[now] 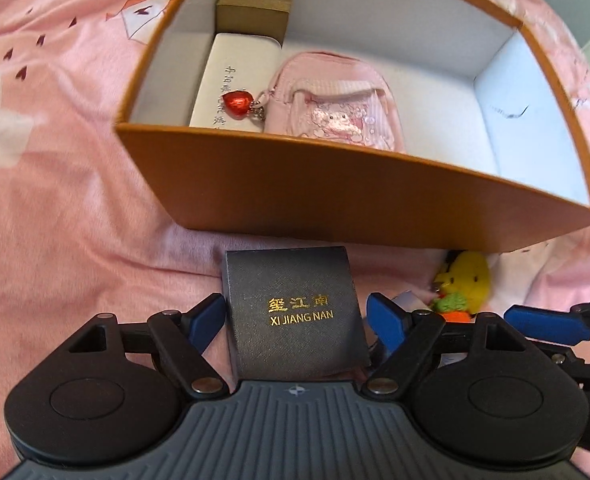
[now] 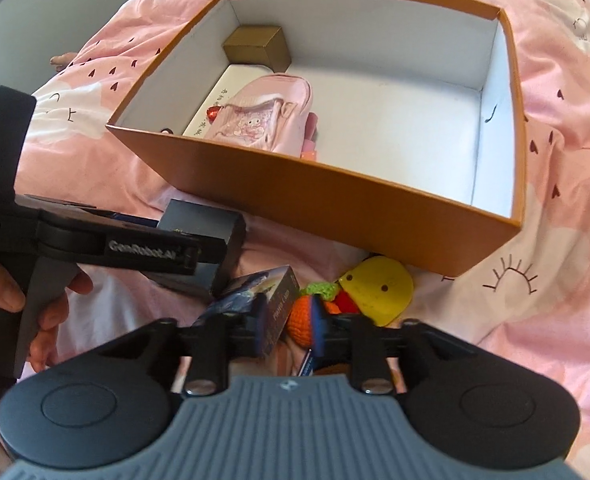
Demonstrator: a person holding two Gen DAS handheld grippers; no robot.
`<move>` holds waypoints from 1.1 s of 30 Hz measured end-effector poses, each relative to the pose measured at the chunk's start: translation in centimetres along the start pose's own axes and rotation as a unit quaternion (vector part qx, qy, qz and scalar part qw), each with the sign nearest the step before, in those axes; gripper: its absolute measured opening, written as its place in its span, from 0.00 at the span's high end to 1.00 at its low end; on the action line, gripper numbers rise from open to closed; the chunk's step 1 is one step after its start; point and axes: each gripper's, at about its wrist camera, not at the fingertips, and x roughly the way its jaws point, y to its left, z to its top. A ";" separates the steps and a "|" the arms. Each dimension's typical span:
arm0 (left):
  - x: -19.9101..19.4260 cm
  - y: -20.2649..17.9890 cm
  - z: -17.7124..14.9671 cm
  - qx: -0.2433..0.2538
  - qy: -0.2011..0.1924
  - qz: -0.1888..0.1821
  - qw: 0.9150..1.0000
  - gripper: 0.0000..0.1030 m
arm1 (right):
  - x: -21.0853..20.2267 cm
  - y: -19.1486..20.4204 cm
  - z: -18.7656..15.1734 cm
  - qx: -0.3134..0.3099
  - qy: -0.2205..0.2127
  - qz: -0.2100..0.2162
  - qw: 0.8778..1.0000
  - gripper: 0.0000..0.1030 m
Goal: Organize objects
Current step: 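Grasp the black XI JIANG NAN box with the left tool while the right tool grasps the photo card pack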
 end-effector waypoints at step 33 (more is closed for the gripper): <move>0.0 3.8 -2.2 0.009 0.019 -0.049 0.999 0.13 | 8.9 -4.6 2.4 0.202 0.167 0.140 0.955 0.62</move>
